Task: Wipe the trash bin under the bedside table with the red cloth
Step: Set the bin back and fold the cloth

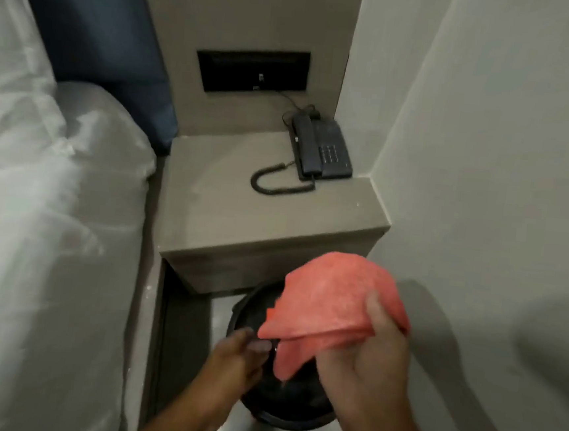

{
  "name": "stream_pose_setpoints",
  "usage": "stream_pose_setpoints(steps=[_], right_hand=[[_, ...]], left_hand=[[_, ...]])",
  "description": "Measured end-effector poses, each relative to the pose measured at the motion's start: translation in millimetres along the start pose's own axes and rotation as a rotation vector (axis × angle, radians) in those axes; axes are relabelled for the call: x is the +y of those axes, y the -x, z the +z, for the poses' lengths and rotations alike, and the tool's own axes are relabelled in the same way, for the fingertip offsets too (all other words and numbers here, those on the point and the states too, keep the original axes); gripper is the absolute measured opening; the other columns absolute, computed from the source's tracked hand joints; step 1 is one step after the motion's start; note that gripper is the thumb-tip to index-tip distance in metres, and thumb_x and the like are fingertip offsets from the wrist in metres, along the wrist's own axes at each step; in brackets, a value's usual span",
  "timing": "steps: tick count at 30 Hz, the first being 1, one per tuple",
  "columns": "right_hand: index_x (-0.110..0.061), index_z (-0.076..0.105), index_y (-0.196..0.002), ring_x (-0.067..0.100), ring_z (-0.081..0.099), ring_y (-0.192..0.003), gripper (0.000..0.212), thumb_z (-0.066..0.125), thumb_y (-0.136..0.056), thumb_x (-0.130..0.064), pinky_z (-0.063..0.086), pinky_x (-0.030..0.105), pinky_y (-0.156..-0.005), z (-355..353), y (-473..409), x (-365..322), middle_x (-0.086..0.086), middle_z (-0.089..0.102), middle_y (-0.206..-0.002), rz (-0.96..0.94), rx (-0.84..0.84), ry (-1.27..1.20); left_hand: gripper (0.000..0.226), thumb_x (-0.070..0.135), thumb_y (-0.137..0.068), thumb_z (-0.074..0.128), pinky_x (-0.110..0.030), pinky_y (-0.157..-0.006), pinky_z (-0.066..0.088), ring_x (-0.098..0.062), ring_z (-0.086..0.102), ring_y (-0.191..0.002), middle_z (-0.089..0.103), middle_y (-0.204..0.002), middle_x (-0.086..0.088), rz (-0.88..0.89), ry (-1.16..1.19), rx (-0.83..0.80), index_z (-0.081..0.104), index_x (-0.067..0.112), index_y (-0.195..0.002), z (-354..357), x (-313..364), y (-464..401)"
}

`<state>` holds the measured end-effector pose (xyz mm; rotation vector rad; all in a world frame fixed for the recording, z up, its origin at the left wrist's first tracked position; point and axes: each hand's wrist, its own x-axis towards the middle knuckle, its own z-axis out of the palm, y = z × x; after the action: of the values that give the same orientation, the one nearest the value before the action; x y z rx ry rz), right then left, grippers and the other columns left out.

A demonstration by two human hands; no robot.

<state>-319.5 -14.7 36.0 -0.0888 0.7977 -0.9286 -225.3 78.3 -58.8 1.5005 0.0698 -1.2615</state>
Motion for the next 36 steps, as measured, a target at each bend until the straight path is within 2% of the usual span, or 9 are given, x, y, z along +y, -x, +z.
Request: stream_pose_setpoints(steps=[4,8,11,15,20,24,29,33,36], right_hand=[[0.0,0.054,-0.127,0.034,0.074,-0.096,0.031,0.046,-0.102,-0.017,0.061,0.055,-0.078,70,15,-10,0.024,0.074,-0.111,0.26,-0.115,-0.015],[-0.002,0.048,-0.138,0.043,0.056,-0.127,0.039,0.044,-0.101,-0.012,0.034,0.063,-0.112,140,51,-21,0.027,0.059,-0.136,0.35,-0.272,0.103],[-0.006,0.051,-0.136,0.043,0.061,-0.121,0.039,0.047,-0.098,-0.011,0.039,0.063,-0.108,173,46,-35,0.026,0.063,-0.132,0.347,-0.258,0.217],[-0.009,0.059,-0.128,0.036,0.067,-0.114,0.037,0.063,-0.091,-0.012,0.048,0.058,-0.103,177,1,-58,0.019,0.071,-0.121,0.244,-0.2,0.537],[-0.011,0.055,-0.12,0.028,0.073,-0.093,0.05,0.081,-0.077,-0.011,0.062,0.051,-0.082,173,-74,-64,0.01,0.07,-0.105,-0.003,-0.086,1.143],[-0.021,0.056,-0.091,0.025,0.067,-0.09,0.028,0.072,-0.083,0.0,0.063,0.044,-0.076,169,-133,-39,0.006,0.065,-0.097,-0.09,-0.092,1.387],[-0.02,0.071,-0.097,0.012,0.064,-0.091,0.018,0.071,-0.085,-0.006,0.047,0.018,-0.067,156,-193,4,-0.007,0.067,-0.094,0.143,-0.146,1.39],[-0.007,0.065,-0.122,0.018,0.06,-0.103,0.035,0.071,-0.088,-0.011,0.044,0.022,-0.078,141,-221,39,0.004,0.064,-0.109,0.315,-0.132,1.376],[-0.013,0.064,-0.109,0.015,0.059,-0.088,0.023,0.07,-0.087,-0.007,0.045,0.024,-0.069,133,-233,53,0.001,0.064,-0.097,0.353,-0.151,1.428]], left_hand=[[0.075,0.067,-0.088,0.029,-0.049,-0.087,0.049,-0.037,0.066,-0.091,0.071,-0.101,-0.025,-0.149,0.328,-0.085,0.062,0.003,-0.111,-21,94,46],[0.063,0.071,-0.075,0.053,-0.054,-0.088,0.052,-0.033,0.068,-0.099,0.073,-0.106,-0.013,-0.11,0.25,-0.143,0.066,0.021,-0.112,-16,181,103],[0.046,0.042,-0.074,0.072,-0.048,-0.081,0.055,-0.032,0.069,-0.098,0.074,-0.106,-0.011,-0.006,0.18,-0.066,0.064,0.02,-0.114,-13,232,115],[0.034,0.018,-0.076,0.072,-0.044,-0.075,0.057,-0.031,0.07,-0.093,0.073,-0.105,-0.017,0.21,-0.008,0.024,0.066,0.006,-0.107,-9,269,101],[0.019,0.021,-0.08,0.071,-0.034,-0.064,0.059,-0.019,0.073,-0.08,0.074,-0.093,-0.007,0.284,-0.236,0.2,0.068,0.015,-0.097,3,283,48],[0.029,0.034,-0.074,0.075,-0.044,-0.074,0.06,-0.023,0.071,-0.081,0.073,-0.095,-0.006,0.21,-0.303,0.351,0.067,0.019,-0.098,3,277,-16],[0.012,0.009,-0.076,0.074,-0.028,-0.059,0.058,-0.026,0.07,-0.074,0.072,-0.09,-0.014,0.098,-0.161,0.507,0.065,0.011,-0.083,-12,255,-89],[0.017,-0.004,-0.073,0.072,-0.043,-0.077,0.058,-0.033,0.07,-0.079,0.071,-0.093,-0.021,0.056,-0.109,0.528,0.065,0.005,-0.085,-34,232,-131],[0.014,-0.009,-0.078,0.064,-0.048,-0.081,0.056,-0.034,0.068,-0.08,0.069,-0.095,-0.025,0.016,-0.13,0.474,0.065,0.0,-0.089,-49,227,-144]])
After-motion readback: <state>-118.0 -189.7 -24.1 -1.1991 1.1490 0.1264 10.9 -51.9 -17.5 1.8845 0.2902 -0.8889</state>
